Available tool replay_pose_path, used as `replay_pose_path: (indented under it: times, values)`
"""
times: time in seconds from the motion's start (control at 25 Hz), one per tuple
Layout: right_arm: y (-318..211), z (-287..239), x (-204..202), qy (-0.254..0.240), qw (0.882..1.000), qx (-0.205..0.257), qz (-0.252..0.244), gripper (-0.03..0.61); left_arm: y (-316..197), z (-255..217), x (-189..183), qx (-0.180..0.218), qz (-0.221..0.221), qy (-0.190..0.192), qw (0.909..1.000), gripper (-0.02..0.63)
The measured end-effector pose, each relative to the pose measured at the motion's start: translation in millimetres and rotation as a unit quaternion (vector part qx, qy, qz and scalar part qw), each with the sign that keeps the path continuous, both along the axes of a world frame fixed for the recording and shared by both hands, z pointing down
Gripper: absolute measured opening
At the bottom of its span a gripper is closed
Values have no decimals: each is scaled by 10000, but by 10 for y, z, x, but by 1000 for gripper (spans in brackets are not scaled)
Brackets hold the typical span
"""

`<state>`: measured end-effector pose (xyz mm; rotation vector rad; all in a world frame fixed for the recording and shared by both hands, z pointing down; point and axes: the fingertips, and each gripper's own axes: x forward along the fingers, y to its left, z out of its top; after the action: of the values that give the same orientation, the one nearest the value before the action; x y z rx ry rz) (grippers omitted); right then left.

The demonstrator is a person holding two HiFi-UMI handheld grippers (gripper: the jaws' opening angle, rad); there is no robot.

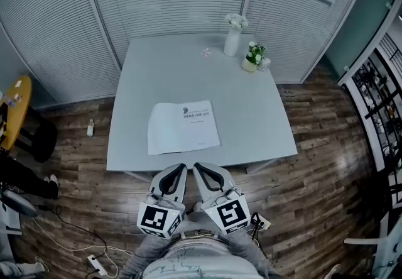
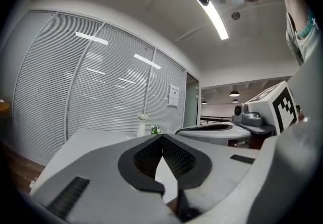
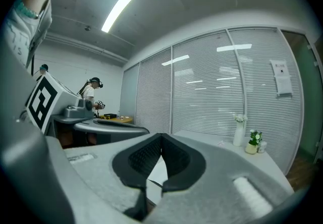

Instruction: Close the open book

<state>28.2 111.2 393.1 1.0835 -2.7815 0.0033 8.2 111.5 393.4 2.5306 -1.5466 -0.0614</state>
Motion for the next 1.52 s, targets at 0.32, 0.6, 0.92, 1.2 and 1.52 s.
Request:
replay_pose_path:
  times: [0.32,0.6,0.92,1.2,1.52]
  values:
    - [-309,121,-37,48,9999,-118,69,0,-316,112,-108,-58,22,67,10000,-2]
    - [-763,146,-162,128,9996,-158,209,0,-772,105,-243,-26,173,111,9998,-2]
    - [-1418,272,-384,240,9987,-231,388,0,-1392,213,-480,-182,339,173,9991,-2]
    - [-1826,407,-618,315,9977,-409,446,0,-1796,411,-654,-306,462,120,9984,-2]
    - [-2178,578,-816,372,9964,-462,613,0,-2127,545,-862,-361,730,31,9967,-2]
